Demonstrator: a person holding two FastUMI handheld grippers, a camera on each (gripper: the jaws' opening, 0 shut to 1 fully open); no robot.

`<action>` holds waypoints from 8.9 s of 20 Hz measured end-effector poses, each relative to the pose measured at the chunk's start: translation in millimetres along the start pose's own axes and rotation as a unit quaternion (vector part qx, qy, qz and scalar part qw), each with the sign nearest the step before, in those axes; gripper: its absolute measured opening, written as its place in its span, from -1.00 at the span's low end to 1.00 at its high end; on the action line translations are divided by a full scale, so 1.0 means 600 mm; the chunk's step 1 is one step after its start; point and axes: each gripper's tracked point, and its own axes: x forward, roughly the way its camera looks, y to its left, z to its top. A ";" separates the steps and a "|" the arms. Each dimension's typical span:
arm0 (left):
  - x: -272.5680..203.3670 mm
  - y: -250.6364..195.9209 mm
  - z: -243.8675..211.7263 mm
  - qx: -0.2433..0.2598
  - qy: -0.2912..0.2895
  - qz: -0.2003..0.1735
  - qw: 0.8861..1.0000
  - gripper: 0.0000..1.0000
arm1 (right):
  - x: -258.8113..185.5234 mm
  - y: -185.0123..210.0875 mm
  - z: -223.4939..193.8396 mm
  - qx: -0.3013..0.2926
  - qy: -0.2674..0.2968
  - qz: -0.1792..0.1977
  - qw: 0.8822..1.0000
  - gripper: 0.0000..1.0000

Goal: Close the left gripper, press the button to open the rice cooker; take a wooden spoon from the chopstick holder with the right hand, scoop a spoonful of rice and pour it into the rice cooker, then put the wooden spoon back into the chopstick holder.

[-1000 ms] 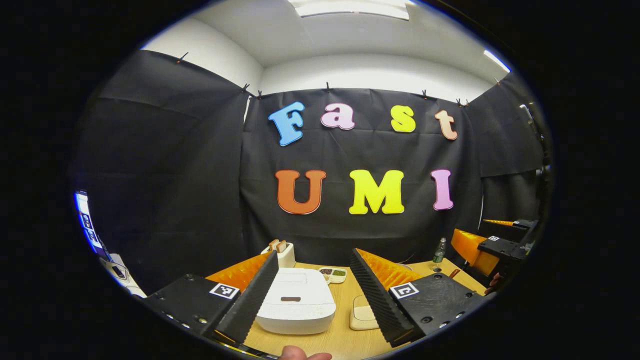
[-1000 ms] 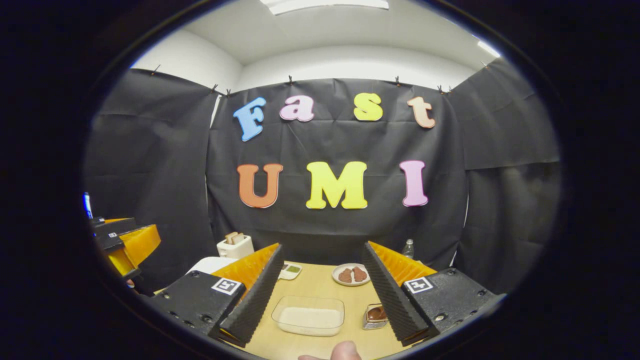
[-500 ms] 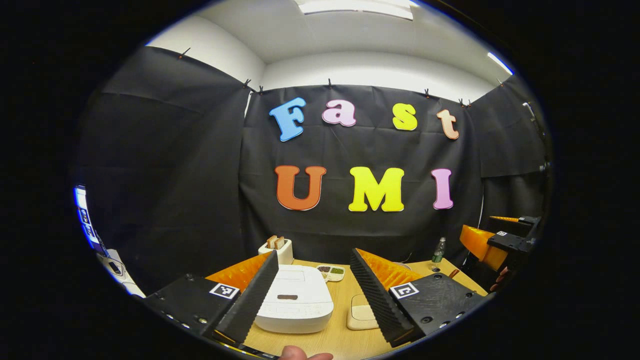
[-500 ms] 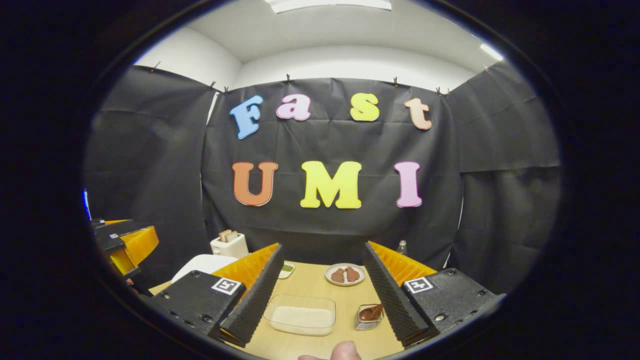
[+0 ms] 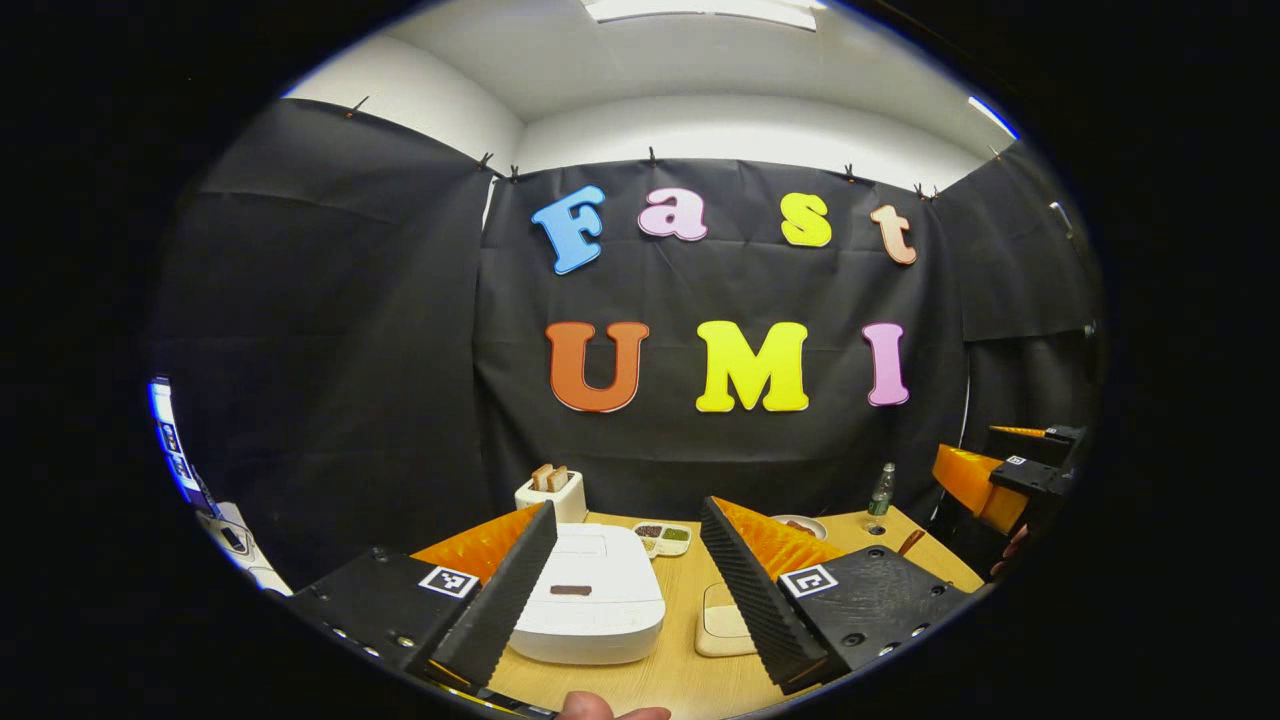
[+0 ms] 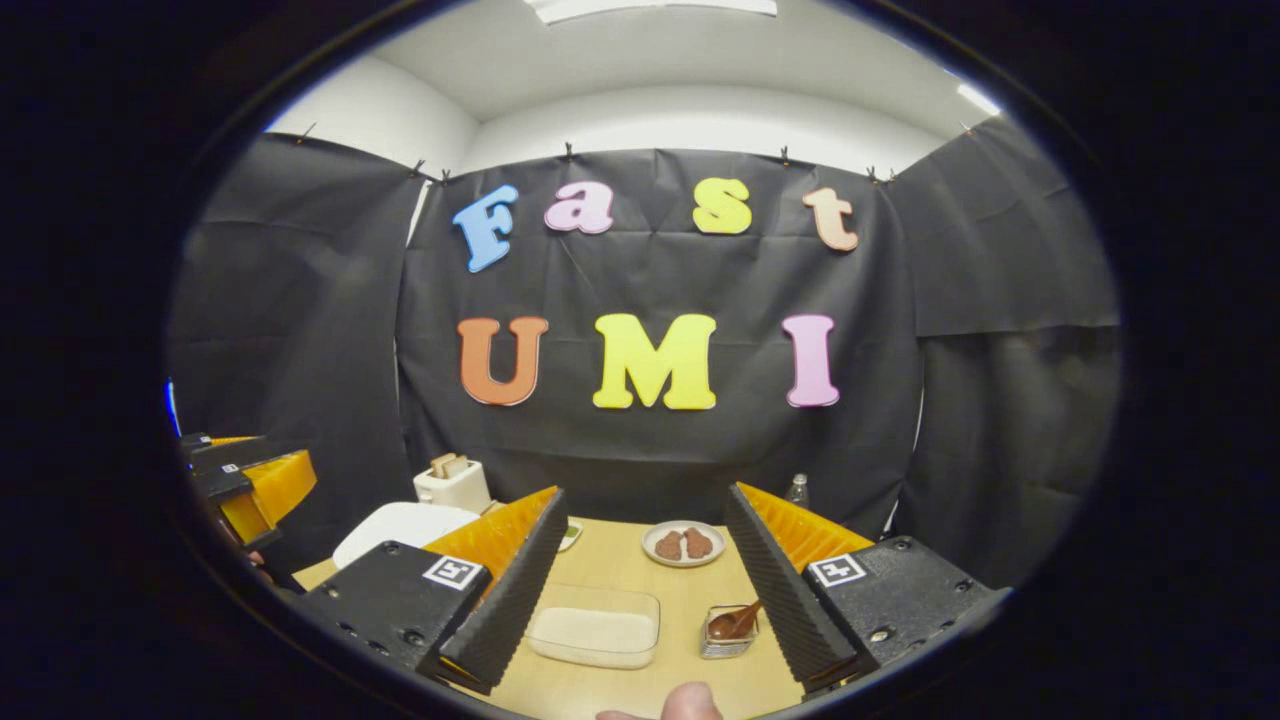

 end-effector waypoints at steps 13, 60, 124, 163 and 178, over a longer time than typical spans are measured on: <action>0.055 -0.015 -0.052 -0.004 0.076 -0.001 0.997 0.56 | 0.071 -0.061 -0.023 0.016 0.009 0.001 1.000 1.00; 0.245 0.130 -0.276 -0.078 0.307 0.020 0.948 -0.99 | 0.139 -0.136 -0.086 -0.006 0.069 -0.037 0.997 1.00; 0.159 -0.023 0.071 0.008 0.019 0.085 0.996 0.90 | 0.312 -0.288 -0.477 0.161 0.259 0.019 0.952 -0.46; 0.061 0.327 -0.059 0.009 0.062 0.058 0.996 0.90 | 0.336 0.127 -0.469 -0.069 0.212 -0.006 0.975 -0.70; 0.040 0.333 -0.054 0.005 0.059 0.071 0.996 0.90 | 0.319 0.150 -0.468 0.336 0.283 0.012 0.898 -0.70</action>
